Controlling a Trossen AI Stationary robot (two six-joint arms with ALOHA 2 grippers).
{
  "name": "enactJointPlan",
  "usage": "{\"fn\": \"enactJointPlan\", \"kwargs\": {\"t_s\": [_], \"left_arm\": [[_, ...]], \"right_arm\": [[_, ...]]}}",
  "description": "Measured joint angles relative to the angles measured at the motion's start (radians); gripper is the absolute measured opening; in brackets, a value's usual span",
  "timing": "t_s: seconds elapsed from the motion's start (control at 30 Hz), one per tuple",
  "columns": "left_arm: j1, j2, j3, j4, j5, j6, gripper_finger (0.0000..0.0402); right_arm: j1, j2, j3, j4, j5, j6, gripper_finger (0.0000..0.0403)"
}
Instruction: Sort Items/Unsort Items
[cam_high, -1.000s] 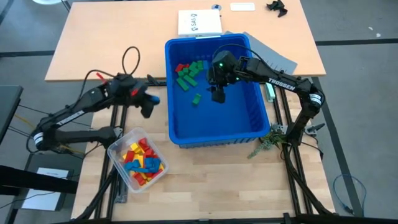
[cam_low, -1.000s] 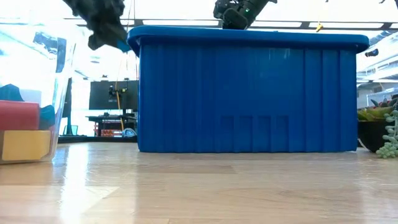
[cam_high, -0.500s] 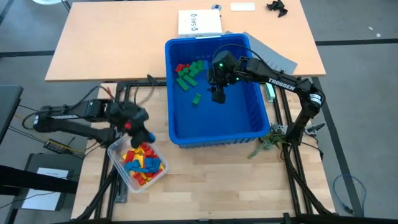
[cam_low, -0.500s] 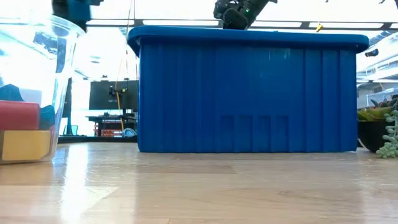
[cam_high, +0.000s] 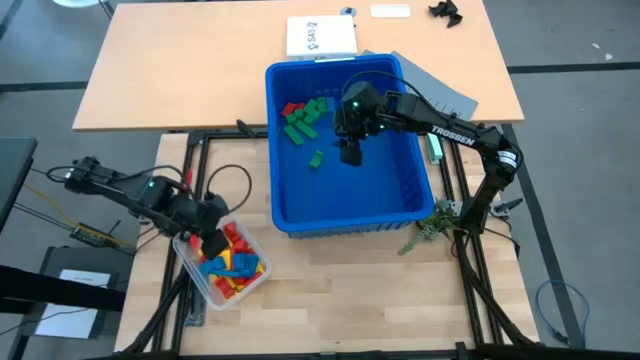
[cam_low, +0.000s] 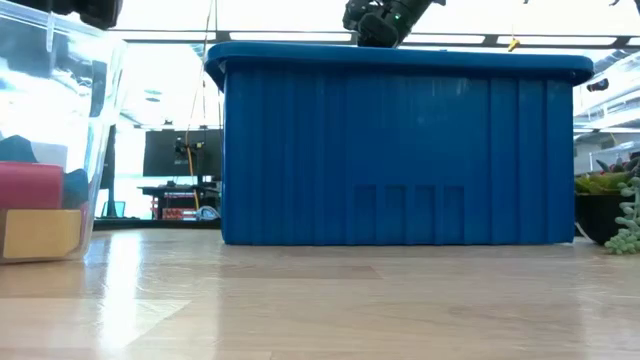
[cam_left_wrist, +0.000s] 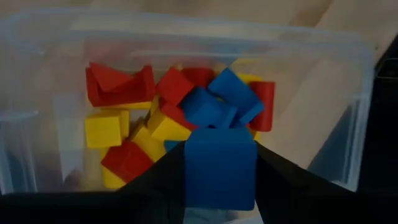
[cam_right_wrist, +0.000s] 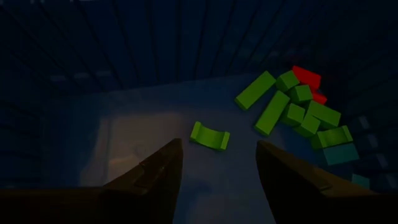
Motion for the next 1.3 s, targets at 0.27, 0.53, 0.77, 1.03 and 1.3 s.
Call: {"fn": "enactJointPlan", "kwargs": {"t_s": [0.27,0.53,0.77,1.03,1.3], "left_arm": [[-0.004,0.021,-0.014,0.004,-0.008,-0.003,0.0208],[-0.003,0.021,-0.011,0.003,-0.056,0.022,0.0217],[-0.003,0.020,0.078,0.008,-0.302,0.081,0.0218],[0.000,0.020,0.130,0.153,-0.660,0.282,0.0218],[0.088,0.021,0.130,0.297,-0.771,0.469,0.0218]], "right_arm": [[0.000,0.000,0.000,-0.001,0.000,0.001,0.0200],[-0.002,0.000,0.000,-0.004,0.000,0.000,0.0199],[-0.002,0.000,0.000,0.014,0.000,0.000,0.0201],[-0.024,0.000,0.000,0.122,0.005,0.002,0.0198],[-0.152,0.040,0.000,0.186,0.056,0.185,0.0245]]}}
